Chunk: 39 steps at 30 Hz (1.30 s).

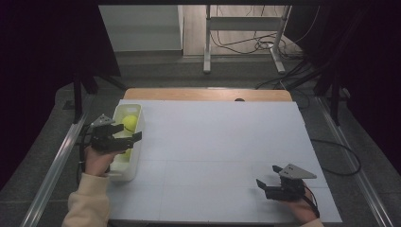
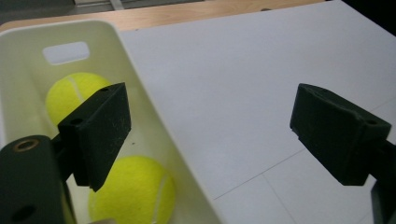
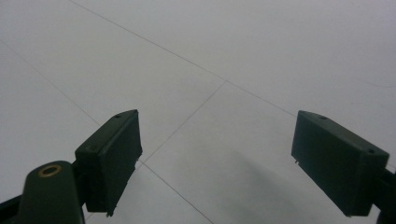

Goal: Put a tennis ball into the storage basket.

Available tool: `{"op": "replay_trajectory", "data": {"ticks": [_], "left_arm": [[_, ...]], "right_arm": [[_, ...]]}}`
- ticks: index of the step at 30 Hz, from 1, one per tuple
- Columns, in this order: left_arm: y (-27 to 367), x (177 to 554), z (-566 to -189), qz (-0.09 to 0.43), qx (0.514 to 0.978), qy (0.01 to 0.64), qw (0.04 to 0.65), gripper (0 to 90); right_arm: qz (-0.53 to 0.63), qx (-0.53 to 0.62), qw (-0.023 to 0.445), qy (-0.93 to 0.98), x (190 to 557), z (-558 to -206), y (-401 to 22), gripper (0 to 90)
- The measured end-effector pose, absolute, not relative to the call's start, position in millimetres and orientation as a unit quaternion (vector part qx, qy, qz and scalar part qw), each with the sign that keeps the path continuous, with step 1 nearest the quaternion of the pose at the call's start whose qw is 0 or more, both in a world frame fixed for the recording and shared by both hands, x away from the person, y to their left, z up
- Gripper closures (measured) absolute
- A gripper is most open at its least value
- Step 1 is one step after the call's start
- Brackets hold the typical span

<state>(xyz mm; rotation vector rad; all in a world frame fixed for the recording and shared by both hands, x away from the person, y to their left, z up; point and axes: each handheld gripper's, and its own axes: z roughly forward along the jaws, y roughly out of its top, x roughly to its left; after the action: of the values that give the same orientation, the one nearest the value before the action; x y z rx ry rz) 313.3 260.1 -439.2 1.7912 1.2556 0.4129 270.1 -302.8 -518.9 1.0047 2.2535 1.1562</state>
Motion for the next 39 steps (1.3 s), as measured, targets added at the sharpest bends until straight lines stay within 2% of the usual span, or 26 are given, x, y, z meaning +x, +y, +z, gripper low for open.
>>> {"op": "replay_trajectory", "data": {"ticks": [6,23,29,39], "left_arm": [[251.0,307.5,-434.7,0.158,0.723,0.482,0.469,13.3],[212.0,293.4,-433.9,0.152,0.746,0.424,0.49,13.1],[195.8,282.8,-438.1,0.157,0.753,0.395,0.503,12.8],[170.9,265.3,-454.1,0.13,0.761,0.362,0.523,13.6]], "right_arm": [[0.421,0.364,0.202,0.806,271.4,-518.5,-303.5,16.3],[0.421,0.346,0.202,0.814,271.2,-517.6,-296.8,16.4],[0.428,0.343,0.203,0.811,267.7,-514.7,-295.6,16.4],[0.438,0.339,0.211,0.805,259.4,-509.7,-293.4,16.2]]}}
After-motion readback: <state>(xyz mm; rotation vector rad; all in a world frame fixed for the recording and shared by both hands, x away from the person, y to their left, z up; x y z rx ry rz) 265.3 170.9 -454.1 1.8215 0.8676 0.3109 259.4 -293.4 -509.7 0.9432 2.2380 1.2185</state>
